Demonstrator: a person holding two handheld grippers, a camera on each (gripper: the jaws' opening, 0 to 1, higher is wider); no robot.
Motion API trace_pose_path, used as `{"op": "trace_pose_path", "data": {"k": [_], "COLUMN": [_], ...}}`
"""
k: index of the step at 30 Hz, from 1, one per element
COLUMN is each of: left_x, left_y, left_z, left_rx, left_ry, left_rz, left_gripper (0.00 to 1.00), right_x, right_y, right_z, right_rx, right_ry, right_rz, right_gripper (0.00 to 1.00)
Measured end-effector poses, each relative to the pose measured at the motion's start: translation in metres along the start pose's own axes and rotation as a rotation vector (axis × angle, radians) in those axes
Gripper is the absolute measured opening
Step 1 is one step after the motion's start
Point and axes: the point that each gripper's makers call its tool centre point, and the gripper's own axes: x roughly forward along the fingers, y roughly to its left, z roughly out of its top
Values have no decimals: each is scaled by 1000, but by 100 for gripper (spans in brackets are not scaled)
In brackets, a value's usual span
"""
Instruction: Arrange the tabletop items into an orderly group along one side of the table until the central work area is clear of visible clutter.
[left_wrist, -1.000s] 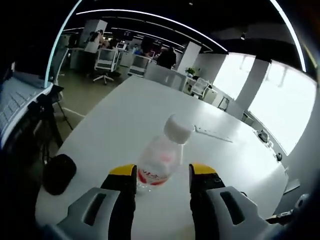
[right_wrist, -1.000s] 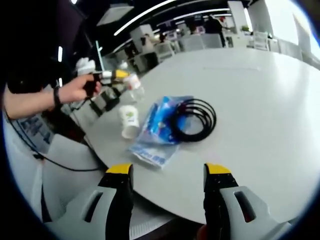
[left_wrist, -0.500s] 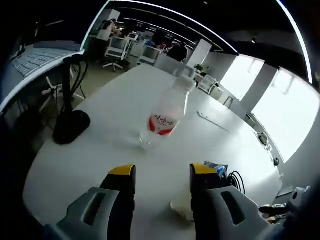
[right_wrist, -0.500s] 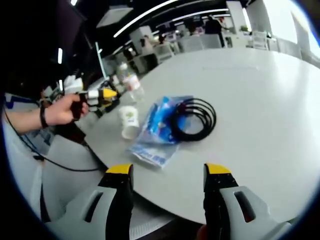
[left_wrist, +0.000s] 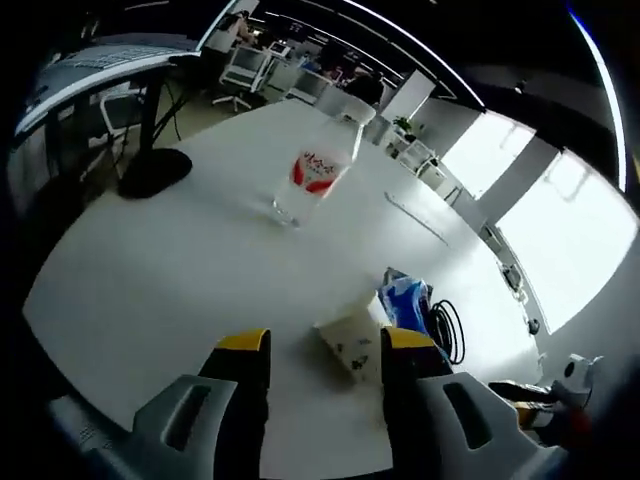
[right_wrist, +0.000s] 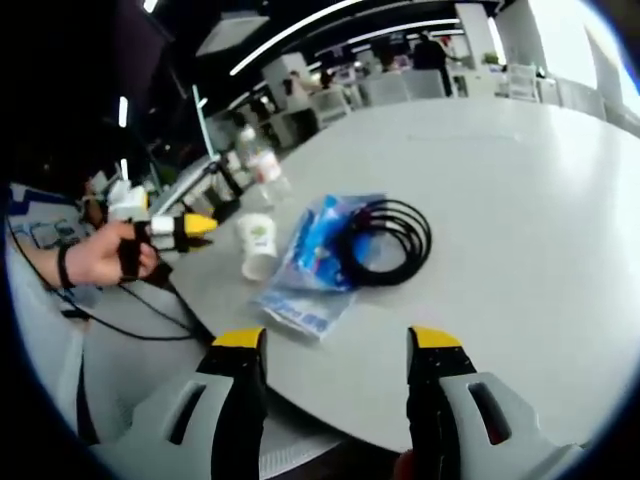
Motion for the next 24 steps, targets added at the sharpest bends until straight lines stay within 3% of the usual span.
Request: {"op": "trace_pose_path", "data": {"k": [12, 24], "left_x": [14, 35], "left_y": [-23, -39], "left_z": [-23, -39], "left_rx": [-27, -92], "left_ry": [57, 124], "left_rz": [-20, 5], "left_gripper": [48, 50], "right_x": [-3, -11], "right_y": [-1, -8], "right_z": [-10, -14], "right_rx": [1, 8], "right_ry": [10, 7], "right_rz": [8, 1], "right_gripper": [55, 55]}}
